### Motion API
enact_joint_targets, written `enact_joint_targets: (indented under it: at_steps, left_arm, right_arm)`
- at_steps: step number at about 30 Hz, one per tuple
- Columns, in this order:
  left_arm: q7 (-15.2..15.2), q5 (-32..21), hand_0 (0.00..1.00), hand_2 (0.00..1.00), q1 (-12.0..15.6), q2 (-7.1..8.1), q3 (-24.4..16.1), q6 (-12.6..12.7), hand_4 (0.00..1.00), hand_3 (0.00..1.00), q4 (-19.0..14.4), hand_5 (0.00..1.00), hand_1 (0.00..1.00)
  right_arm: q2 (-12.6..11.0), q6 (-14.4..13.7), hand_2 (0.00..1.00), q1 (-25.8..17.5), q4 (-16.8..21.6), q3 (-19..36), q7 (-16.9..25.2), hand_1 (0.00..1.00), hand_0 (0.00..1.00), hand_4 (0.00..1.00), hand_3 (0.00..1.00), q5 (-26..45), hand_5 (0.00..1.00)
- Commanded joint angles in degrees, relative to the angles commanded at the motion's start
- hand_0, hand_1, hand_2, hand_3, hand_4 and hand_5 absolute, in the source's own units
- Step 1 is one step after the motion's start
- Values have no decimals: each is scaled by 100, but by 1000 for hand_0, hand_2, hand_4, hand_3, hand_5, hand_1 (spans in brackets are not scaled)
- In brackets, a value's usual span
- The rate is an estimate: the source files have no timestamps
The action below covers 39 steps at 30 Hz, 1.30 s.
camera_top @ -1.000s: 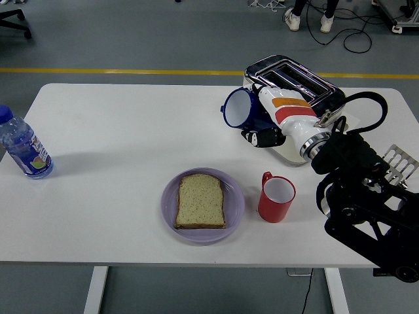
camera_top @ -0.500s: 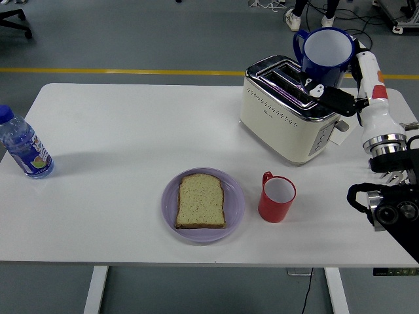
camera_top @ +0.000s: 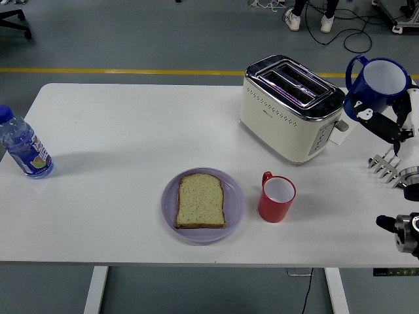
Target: Pick up the cup,pour liquid into bread,place the cup on the desk
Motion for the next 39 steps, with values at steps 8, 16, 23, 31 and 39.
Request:
enact_joint_targets:
  at_steps: [8, 16, 23, 31, 39]
  left_arm:
    - [2, 35, 632, 651, -65, 15, -47, -1, 239, 503, -3, 864, 638]
    - [1, 57, 633, 651, -101, 18, -78, 2, 239, 503, -2, 863, 637]
    - [1, 56, 633, 650, -107, 19, -55, 3, 239, 503, -1, 862, 638]
    - [1, 53, 632, 649, -107, 11, -71, 4, 239, 503, -3, 863, 638]
    - [3, 51, 633, 649, -99, 6, -59, 2, 239, 503, -2, 863, 638]
  right_arm:
    - [91, 0, 599, -429, -427, 119, 702, 503, 522, 549, 603, 675, 3]
    - [238, 266, 605, -809, -927, 89, 1421, 511, 568, 549, 604, 1050, 6]
    - [268, 443, 610, -857, -1403, -220, 1867, 517, 579, 547, 606, 1064, 7]
    - [383, 671, 616, -716, -2096, -500, 2077, 527, 595, 550, 610, 864, 10]
    - [504, 722, 618, -609, -2612, -598, 2271, 528, 603, 553, 613, 978, 15]
